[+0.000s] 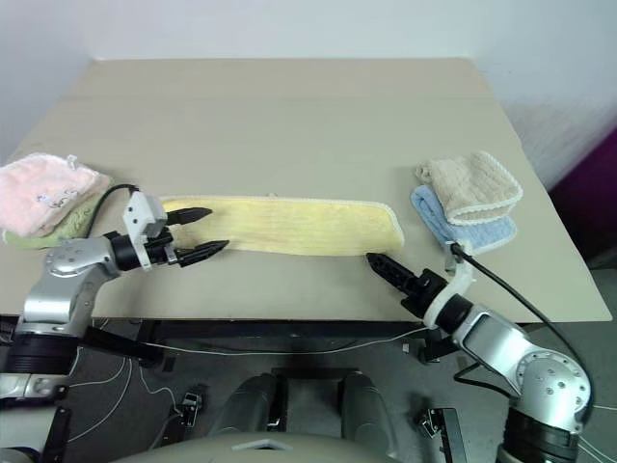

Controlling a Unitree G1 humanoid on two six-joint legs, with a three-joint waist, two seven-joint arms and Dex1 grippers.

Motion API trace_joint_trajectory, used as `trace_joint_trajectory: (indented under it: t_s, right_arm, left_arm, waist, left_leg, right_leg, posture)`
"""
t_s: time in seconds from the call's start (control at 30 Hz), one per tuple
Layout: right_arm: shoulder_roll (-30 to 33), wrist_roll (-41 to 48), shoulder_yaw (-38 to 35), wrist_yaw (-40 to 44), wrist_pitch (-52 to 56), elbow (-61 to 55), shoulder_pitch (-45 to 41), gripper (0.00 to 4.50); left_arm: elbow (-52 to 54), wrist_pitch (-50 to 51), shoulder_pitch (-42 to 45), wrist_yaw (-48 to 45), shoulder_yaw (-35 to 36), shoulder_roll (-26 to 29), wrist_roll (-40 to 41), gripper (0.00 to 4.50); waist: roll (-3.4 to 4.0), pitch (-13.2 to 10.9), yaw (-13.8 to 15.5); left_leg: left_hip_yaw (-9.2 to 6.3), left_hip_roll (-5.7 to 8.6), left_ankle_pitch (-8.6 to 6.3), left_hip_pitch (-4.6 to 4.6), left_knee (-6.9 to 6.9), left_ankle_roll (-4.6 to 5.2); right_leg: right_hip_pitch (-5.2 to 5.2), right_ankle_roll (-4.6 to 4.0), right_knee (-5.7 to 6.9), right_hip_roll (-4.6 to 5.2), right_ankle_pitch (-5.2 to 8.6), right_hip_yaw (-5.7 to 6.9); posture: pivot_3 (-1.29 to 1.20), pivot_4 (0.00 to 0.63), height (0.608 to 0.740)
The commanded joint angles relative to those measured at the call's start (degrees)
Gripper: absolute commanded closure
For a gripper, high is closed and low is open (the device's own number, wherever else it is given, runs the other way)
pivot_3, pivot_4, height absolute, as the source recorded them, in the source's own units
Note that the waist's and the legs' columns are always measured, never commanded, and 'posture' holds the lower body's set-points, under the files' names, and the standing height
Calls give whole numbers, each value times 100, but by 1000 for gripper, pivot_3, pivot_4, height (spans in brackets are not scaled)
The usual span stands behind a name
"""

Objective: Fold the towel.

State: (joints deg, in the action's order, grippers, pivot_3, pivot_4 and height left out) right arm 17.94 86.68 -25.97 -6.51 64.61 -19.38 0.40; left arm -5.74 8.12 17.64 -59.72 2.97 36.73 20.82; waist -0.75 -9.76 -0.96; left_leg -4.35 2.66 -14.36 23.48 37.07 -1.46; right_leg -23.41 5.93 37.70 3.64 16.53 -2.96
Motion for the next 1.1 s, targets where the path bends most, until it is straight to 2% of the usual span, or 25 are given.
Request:
trace_joint_trajectory:
  t_s: [0.03, 0.17, 0.4, 0.47, 0.53, 0.7, 0.87, 1.1]
  right_arm:
    - [-195, 661, 37, -1075, -592, 397, -273, 7]
    - [-332, 1043, 106, -1778, -1124, 826, -578, 7]
    - [-404, 956, 298, -2171, -1711, 1056, -809, 7]
    - [-415, 855, 309, -2180, -1867, 1078, -814, 375]
    - [-408, 753, 299, -2160, -2019, 1109, -820, 945]
    - [-355, 716, 239, -2123, -2249, 1076, -824, 2817]
    - [-287, 588, 134, -1983, -2476, 1072, -868, 4445]
    - [-19, 537, -124, -1829, -2637, 1012, -849, 4479]
  left_arm:
    - [206, 2, 22, 37, 36, -39, 45, 485]
    - [282, 116, 82, 49, 57, -159, 147, 485]
    - [775, 435, -202, -59, -13, -197, 338, 485]
    - [855, 492, -265, -32, -19, -201, 341, 485]
    - [905, 514, -302, -15, -28, -213, 334, 485]
    - [971, 541, -362, 17, -45, -269, 342, 485]
    - [914, 502, -336, 46, -129, -393, 284, 485]
    - [797, 417, -248, 60, -175, -501, 254, 485]
  waist:
    - [0, 0, -5]
    - [0, 0, -4]
    - [-3, 5, -8]
    - [-3, 5, -6]
    - [-3, 5, 6]
    - [-3, 5, 20]
    - [-3, 8, 14]
    - [0, 6, 25]
  left_leg:
    - [0, 0, 0, 0, 0, 0]
    - [2, 0, 0, -7, 1, 0]
    - [3, 0, 0, -11, 3, 1]
    - [3, -1, 0, -13, 3, 1]
    - [3, -1, 0, -14, 4, 1]
    - [3, 1, 0, -13, 4, 1]
    - [3, -1, 0, -14, 4, 1]
    - [2, 1, 0, -13, 3, 2]
  right_leg:
    - [0, 0, 0, -1, 0, 1]
    - [6, 0, 0, -4, 0, 4]
    - [13, 1, 0, -7, 0, 4]
    - [15, 1, 0, -7, 0, 4]
    - [18, 1, 0, -8, 0, 5]
    - [19, 1, -3, -9, 0, 6]
    - [20, 1, -3, -8, 0, 6]
    - [22, 1, -9, -8, 0, 7]
  posture:
    - [0, 150, 740]
    - [0, 150, 740]
    - [0, 150, 740]
    - [0, 150, 740]
    - [0, 150, 740]
    - [0, 150, 740]
    - [0, 150, 740]
    - [0, 150, 740]
